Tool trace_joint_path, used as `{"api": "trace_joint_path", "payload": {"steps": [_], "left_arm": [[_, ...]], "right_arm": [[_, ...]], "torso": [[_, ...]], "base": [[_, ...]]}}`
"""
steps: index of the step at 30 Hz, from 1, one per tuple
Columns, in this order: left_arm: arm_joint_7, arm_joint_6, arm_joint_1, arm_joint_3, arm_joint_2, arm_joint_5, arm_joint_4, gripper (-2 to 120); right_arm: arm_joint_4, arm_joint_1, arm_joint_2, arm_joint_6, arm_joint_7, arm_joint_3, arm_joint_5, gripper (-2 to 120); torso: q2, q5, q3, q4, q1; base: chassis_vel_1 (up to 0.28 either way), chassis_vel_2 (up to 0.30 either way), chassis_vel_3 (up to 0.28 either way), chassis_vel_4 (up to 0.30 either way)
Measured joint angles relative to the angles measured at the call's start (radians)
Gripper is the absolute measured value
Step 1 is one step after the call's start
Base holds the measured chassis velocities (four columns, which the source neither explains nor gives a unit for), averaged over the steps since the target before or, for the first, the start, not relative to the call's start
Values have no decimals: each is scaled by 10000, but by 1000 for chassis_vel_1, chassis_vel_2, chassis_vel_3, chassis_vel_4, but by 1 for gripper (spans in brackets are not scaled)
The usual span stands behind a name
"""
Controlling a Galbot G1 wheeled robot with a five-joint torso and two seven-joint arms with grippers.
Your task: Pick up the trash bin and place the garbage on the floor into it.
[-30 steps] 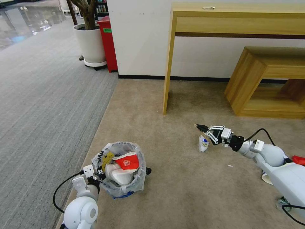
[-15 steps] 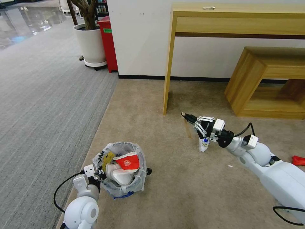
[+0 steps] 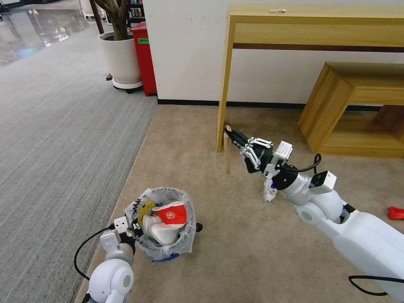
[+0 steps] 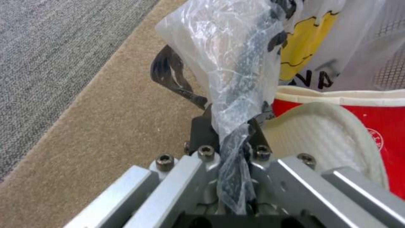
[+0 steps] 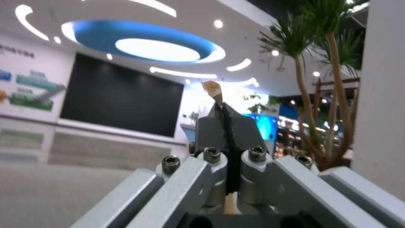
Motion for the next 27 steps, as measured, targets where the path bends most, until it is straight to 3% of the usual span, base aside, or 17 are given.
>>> {"api": "trace_joint_path", "payload": {"steps": [11,27], "left_arm": [[-17,68,-85,62,-3,-5,32,0],[-34,138,-184,102,23,-104,46,0]], "right_arm": [[550,702,499,-133,609,-1256,61,0],[221,1282,1332,-58,833,-2781,-157,0]], "torso": [[0,-5,2,-3,0],[-3,-7,3,-2,1]], "base": [[0,0,0,0],[0,0,0,0]]}}
